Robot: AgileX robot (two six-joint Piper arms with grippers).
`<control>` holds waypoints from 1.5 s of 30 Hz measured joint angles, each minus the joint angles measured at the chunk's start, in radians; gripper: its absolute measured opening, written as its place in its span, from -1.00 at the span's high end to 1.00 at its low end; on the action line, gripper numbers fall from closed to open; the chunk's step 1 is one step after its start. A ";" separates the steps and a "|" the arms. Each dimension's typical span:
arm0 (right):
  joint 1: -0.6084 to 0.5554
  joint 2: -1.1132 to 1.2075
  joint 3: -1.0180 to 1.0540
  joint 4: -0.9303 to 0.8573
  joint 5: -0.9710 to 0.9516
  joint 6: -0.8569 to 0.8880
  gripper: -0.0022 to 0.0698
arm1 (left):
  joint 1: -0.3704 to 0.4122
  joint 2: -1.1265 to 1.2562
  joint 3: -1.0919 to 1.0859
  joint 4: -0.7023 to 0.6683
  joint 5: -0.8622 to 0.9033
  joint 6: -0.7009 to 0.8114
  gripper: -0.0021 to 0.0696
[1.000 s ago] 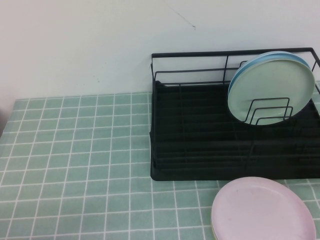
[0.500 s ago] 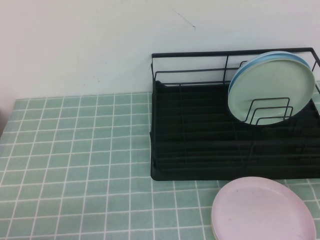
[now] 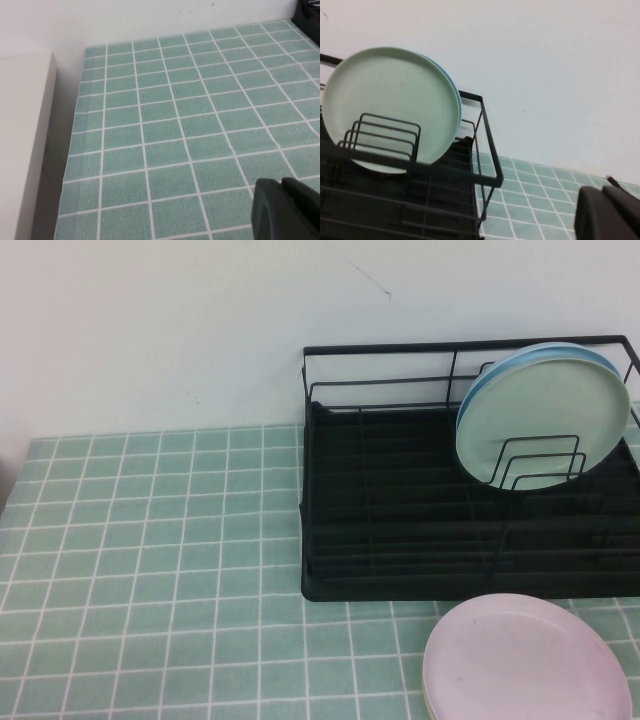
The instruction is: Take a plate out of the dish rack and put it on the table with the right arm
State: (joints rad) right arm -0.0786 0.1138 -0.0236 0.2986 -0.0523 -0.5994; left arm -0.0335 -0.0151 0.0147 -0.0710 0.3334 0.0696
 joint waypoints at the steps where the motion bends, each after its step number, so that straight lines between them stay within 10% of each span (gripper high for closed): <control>1: 0.000 -0.029 0.023 0.010 -0.005 -0.005 0.94 | 0.000 0.000 0.000 0.000 0.000 0.000 0.95; 19: 0.000 -0.125 0.051 0.243 0.041 -0.170 0.94 | 0.000 0.000 0.000 0.000 0.000 0.000 0.95; 31: -0.001 -0.125 0.051 -0.146 0.374 0.263 0.94 | 0.000 0.000 0.000 0.000 0.000 0.000 0.95; 45: -0.001 -0.125 0.046 -0.168 0.400 0.311 0.94 | 0.000 0.000 0.000 0.000 0.000 0.000 0.95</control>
State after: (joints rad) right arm -0.0798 -0.0108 0.0227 0.1308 0.3480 -0.2883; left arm -0.0335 -0.0151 0.0147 -0.0710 0.3334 0.0696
